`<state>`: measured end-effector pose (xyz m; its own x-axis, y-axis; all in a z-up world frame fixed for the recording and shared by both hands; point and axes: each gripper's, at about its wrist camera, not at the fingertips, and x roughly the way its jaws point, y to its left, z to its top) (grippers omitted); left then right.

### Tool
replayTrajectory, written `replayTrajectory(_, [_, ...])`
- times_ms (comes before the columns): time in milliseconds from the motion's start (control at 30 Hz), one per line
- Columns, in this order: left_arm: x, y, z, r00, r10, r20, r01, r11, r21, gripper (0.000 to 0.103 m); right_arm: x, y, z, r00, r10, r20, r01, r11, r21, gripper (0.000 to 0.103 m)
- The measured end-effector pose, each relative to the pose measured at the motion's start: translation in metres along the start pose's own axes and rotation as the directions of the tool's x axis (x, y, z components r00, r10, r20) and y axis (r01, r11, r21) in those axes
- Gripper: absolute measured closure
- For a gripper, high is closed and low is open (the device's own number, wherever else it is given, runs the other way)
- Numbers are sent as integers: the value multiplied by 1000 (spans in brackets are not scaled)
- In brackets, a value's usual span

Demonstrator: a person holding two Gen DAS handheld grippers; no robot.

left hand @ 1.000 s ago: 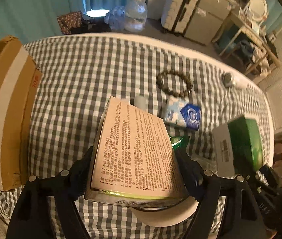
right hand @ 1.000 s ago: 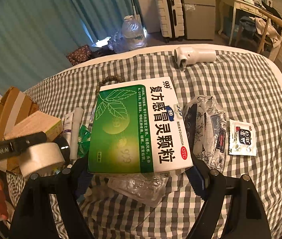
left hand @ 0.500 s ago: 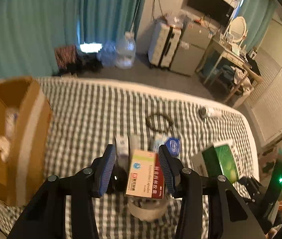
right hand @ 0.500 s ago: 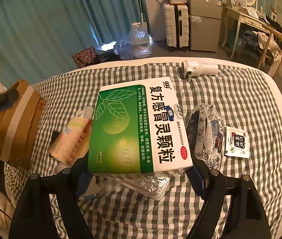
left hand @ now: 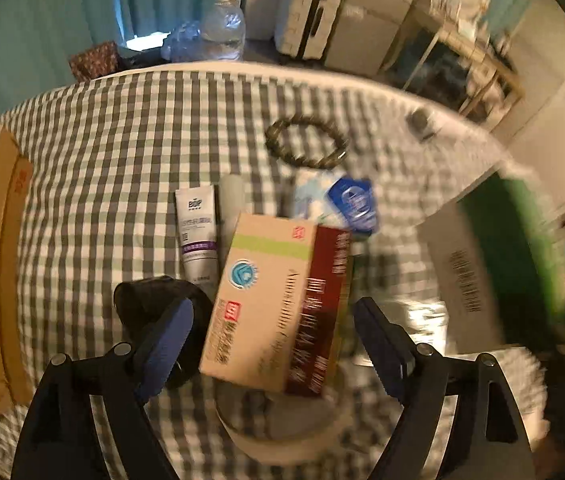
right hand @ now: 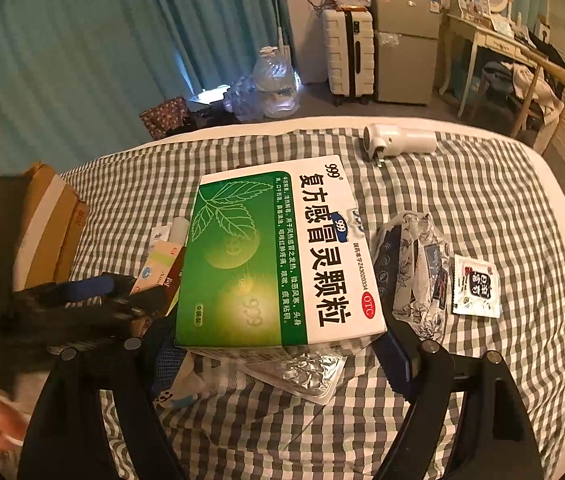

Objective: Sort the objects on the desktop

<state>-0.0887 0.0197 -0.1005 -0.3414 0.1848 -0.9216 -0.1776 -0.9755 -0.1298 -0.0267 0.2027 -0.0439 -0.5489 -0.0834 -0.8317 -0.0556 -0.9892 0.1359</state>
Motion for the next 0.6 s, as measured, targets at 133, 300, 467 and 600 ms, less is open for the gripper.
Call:
replayTrajectory(133, [25,-4,0,999,-17,-38,18,1000,10,18,10,-8,-1,1000,7,-22,-7,1000,15,22])
replayTrajectory(300, [36,-6,3,997,-45,-61,46,999,26,23,19,-8,0,999,18,-32,-18,1000,6,22])
replayTrajectory(467, [4,-1,15,993,-98,60,99,995,-23,24,22,-6,1,1000,4,-30,-4,1000,-18,22])
replayTrajectory(600, [-38,5,26,978,-104,179,115,992,-52,24,13,-6,2,1000,19,1,-19,1000,-14,22])
